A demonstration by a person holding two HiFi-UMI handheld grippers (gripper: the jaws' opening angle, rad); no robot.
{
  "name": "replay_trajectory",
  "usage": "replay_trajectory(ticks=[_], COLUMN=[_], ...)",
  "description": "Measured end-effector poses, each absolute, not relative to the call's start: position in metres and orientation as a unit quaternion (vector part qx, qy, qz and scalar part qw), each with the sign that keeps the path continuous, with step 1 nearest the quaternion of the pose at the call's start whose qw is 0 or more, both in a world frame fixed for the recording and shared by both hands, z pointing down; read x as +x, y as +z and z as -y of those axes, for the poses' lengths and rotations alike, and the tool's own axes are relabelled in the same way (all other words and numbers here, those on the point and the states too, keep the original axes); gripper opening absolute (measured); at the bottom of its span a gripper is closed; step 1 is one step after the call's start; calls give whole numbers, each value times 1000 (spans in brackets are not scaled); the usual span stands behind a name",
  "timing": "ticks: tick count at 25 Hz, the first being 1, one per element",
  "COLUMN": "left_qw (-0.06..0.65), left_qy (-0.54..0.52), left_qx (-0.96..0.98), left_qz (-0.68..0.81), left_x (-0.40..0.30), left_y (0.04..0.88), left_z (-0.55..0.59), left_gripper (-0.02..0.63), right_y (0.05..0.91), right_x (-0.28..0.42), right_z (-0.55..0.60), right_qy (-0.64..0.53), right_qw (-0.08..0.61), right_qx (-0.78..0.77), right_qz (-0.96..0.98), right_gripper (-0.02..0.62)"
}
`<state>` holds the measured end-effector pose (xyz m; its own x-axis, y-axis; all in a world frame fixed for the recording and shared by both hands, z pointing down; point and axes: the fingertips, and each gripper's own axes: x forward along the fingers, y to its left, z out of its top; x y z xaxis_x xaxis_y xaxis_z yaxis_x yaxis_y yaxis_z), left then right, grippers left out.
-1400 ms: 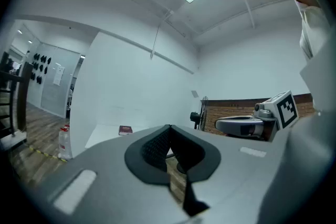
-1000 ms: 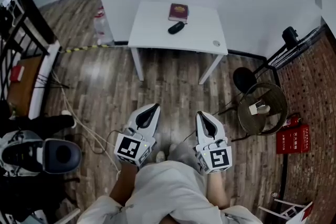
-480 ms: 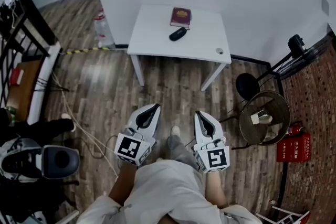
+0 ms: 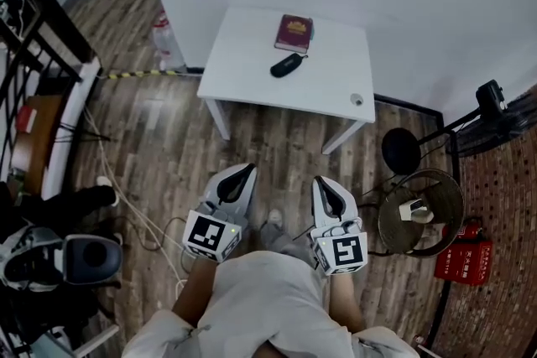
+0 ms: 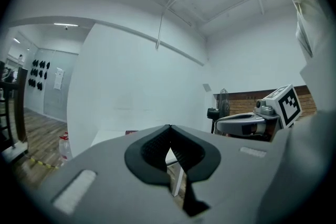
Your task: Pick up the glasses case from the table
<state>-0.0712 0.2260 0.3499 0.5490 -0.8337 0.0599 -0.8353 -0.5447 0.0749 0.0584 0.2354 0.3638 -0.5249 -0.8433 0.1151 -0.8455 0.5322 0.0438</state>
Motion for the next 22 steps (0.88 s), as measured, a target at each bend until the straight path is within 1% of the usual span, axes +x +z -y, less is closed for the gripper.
replay_trajectory(ticks=[9, 22], left_qw=[39, 42], left_qy=[15, 20], left_qx=[868, 858], left_qz=[495, 511], left_x=[-39, -24], left_y=[349, 350], left_z=[-159, -101], left_gripper=[17, 17], right_y=[362, 364], right_x=[92, 101], right_z=[-160, -95], right_qy=[12, 12], right_qw=[58, 58], right_qx=[460, 438], right_qz=[886, 897], right_gripper=[2, 2])
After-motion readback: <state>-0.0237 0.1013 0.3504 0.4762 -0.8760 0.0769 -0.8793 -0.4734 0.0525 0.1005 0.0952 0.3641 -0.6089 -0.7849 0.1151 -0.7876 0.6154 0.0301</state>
